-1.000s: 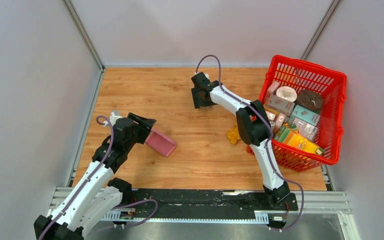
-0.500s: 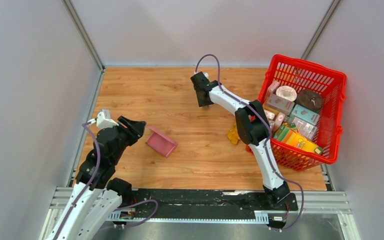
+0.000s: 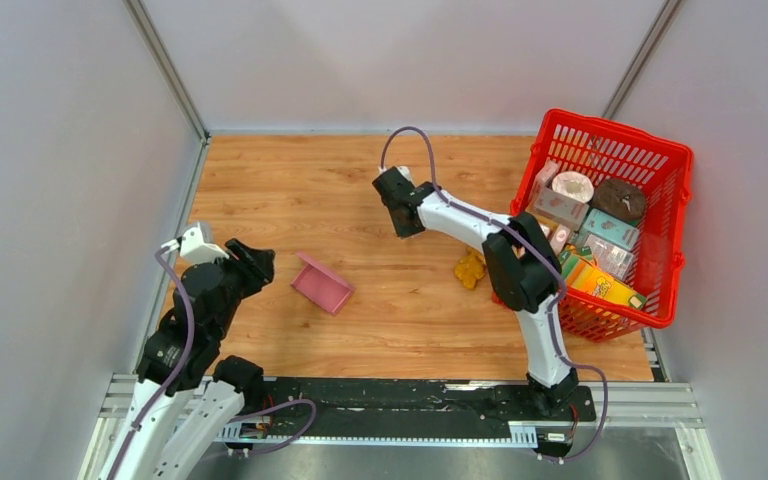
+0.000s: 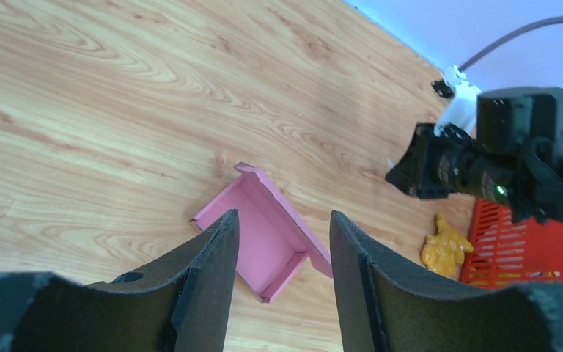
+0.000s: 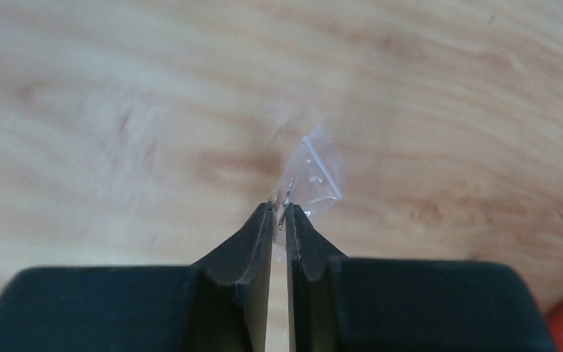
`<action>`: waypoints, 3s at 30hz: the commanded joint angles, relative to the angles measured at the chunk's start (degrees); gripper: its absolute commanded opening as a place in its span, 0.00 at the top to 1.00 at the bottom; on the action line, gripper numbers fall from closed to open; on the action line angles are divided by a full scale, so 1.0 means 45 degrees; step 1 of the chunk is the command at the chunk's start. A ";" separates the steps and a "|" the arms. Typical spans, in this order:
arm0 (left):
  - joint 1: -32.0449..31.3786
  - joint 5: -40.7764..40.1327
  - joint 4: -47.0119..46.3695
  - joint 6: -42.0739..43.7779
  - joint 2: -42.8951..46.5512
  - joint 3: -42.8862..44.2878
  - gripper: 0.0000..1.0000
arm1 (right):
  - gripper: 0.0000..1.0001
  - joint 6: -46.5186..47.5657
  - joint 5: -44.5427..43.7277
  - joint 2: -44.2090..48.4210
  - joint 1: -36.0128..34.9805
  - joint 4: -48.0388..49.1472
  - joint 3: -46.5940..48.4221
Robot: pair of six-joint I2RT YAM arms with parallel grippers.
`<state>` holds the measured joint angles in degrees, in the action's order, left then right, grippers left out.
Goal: Fold the paper box
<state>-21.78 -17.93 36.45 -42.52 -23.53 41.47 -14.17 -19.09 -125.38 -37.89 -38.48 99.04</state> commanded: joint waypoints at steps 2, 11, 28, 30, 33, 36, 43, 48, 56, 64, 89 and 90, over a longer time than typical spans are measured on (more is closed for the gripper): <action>0.0055 -0.0507 0.0629 0.1089 0.0384 0.0900 0.45 | 0.87 0.0024 -0.0563 0.3113 -0.1984 0.0192 -0.1734; 0.0055 -0.2398 0.2348 0.2300 0.2473 0.1936 0.46 | 0.83 -0.0209 -0.0100 0.6222 -0.7222 0.0442 -0.2928; 0.0055 -0.2657 0.4264 0.2478 0.4662 0.3030 0.47 | 0.83 0.1136 -0.0614 0.1206 -0.7362 0.0252 0.1933; 0.0055 -0.2344 0.4245 0.2399 0.4604 0.2991 0.47 | 0.72 0.1469 -0.1167 0.0696 -0.7284 0.0171 0.2365; 0.0055 -0.2070 0.4284 0.2282 0.4506 0.2913 0.47 | 0.53 0.1607 -0.1127 0.0500 -0.7205 0.0426 0.2268; 0.0055 -0.1952 0.4128 0.2224 0.4526 0.2621 0.47 | 0.47 0.1529 -0.1870 0.0674 -0.7205 0.0348 0.1742; 0.0055 -0.1367 0.3698 0.1950 0.4194 0.2346 0.47 | 0.57 0.1060 0.1268 0.1594 -0.7575 0.2084 -0.0369; 0.0055 -0.0917 0.3522 0.1832 0.4096 0.2094 0.47 | 0.77 0.0827 0.2543 0.0988 -0.7713 0.2339 -0.0330; 0.0055 0.0586 0.3755 0.2204 0.2207 0.1916 0.44 | 0.84 0.0416 0.0708 0.1007 -0.7206 0.2652 -0.2024; 0.0055 0.1426 0.1728 0.1325 0.1128 -0.0737 0.43 | 0.84 -0.0034 -0.0387 0.3228 -0.6268 0.3219 -0.4644; 0.0035 0.0489 -0.5750 0.4895 -0.7622 -0.2533 0.36 | 0.48 0.3521 0.4500 0.4426 -0.3553 0.8452 -0.6131; 0.0035 0.0489 -0.6742 0.5015 -0.7681 -0.2749 0.34 | 0.51 0.3560 0.4265 0.4406 -0.3553 0.8434 -0.6112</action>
<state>-21.76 -16.93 21.08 -24.43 -56.93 32.56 -1.08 2.39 -105.38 -53.74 -8.45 69.04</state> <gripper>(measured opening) 0.625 0.533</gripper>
